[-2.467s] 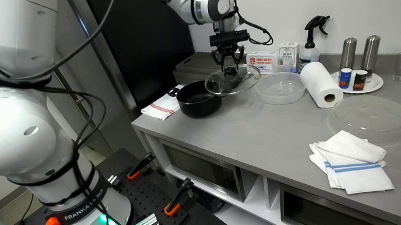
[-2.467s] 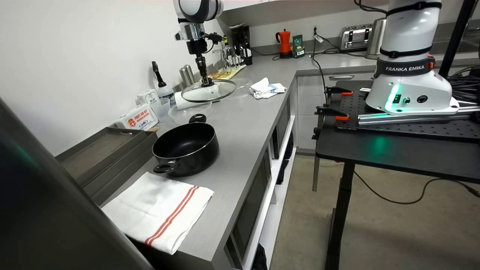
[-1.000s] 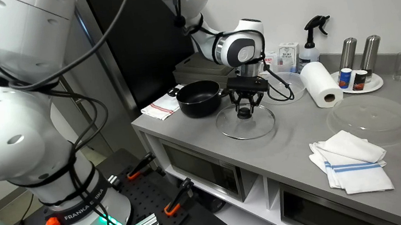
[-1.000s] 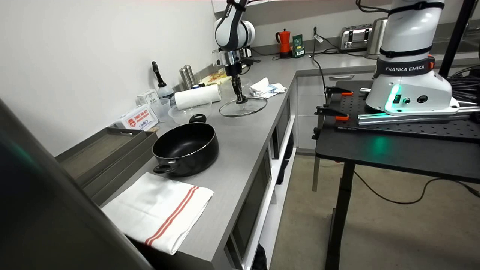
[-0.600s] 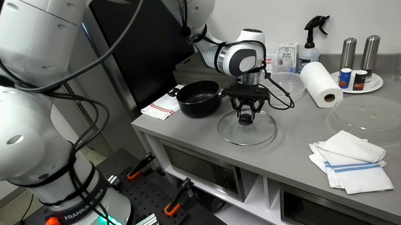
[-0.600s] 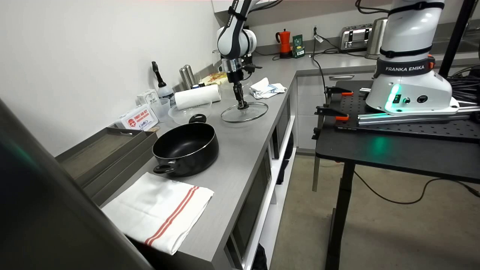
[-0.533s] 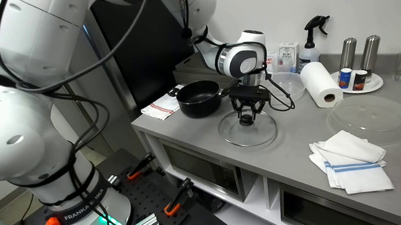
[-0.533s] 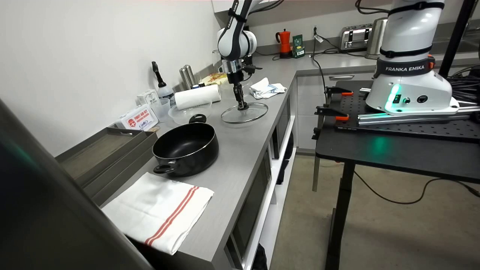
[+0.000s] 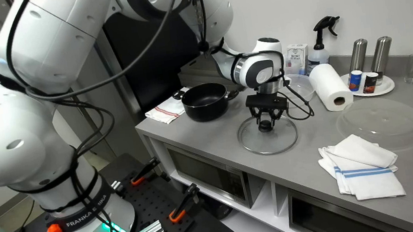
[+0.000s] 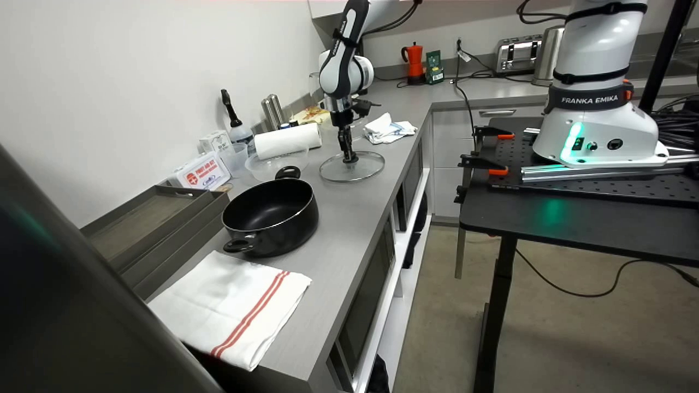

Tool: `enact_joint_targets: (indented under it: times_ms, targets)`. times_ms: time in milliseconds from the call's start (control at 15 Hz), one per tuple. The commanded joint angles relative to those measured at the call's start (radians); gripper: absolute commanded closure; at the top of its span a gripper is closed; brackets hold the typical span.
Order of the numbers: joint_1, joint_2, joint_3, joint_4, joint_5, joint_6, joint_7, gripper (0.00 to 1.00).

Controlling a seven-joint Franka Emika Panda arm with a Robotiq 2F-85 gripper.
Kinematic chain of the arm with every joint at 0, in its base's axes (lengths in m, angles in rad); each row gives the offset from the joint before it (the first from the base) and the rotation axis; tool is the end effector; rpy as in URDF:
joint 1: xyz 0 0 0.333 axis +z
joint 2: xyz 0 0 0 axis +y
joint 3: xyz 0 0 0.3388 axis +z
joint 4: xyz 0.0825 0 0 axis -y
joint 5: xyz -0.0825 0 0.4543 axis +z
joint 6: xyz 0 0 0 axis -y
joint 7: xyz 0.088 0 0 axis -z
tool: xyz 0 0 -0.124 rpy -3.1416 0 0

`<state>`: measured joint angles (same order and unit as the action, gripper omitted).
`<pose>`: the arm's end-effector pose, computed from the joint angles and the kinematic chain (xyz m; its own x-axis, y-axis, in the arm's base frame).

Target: Remove the lid from the pot

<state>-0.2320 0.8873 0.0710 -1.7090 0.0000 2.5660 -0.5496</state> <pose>0.6965 -0.1139 0.0121 0.9348 0.3552 0.0040 0.3548 -0.9329 -0.0621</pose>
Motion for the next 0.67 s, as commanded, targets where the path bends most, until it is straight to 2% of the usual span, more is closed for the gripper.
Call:
enact_joint_targets:
  times_ms: [0, 600]
  targets:
    - [0.0, 0.034, -0.015, 0.081, -0.022, -0.002, 0.047, 0.75]
    - [-0.012, 0.052, -0.047, 0.219, -0.022, -0.056, 0.1, 0.75]
